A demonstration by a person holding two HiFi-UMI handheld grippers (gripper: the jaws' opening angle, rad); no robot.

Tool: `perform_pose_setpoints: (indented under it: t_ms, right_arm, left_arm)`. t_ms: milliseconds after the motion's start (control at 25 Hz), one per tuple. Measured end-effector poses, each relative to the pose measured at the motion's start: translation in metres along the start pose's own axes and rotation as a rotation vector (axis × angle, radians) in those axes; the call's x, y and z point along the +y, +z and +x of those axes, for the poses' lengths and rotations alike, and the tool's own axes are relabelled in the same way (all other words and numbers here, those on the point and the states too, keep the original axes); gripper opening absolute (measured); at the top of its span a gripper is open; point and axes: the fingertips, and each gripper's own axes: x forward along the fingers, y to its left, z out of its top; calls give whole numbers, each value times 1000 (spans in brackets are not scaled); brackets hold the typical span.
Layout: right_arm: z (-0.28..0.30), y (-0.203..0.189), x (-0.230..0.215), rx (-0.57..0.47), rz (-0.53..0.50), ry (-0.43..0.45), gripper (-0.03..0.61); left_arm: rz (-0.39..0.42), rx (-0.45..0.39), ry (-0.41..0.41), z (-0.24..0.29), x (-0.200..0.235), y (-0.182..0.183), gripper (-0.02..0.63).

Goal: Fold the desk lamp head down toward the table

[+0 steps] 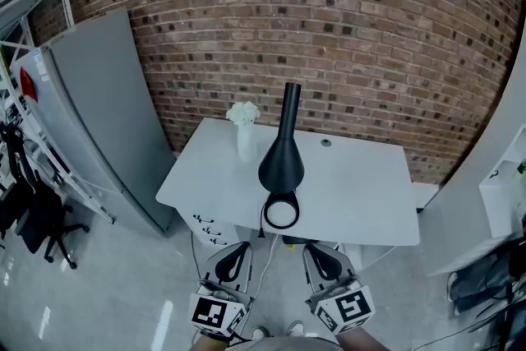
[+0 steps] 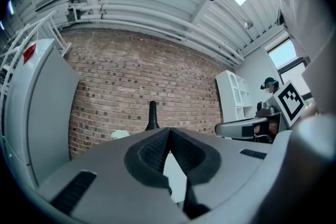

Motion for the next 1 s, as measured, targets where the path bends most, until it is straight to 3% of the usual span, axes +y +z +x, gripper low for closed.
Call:
perform_pose_setpoints:
  t_ms: [1000]
  right_arm:
    - [7, -5, -5, 17, 8, 28, 17]
  left_arm:
    - [-2, 21, 12, 6, -2, -5, 8]
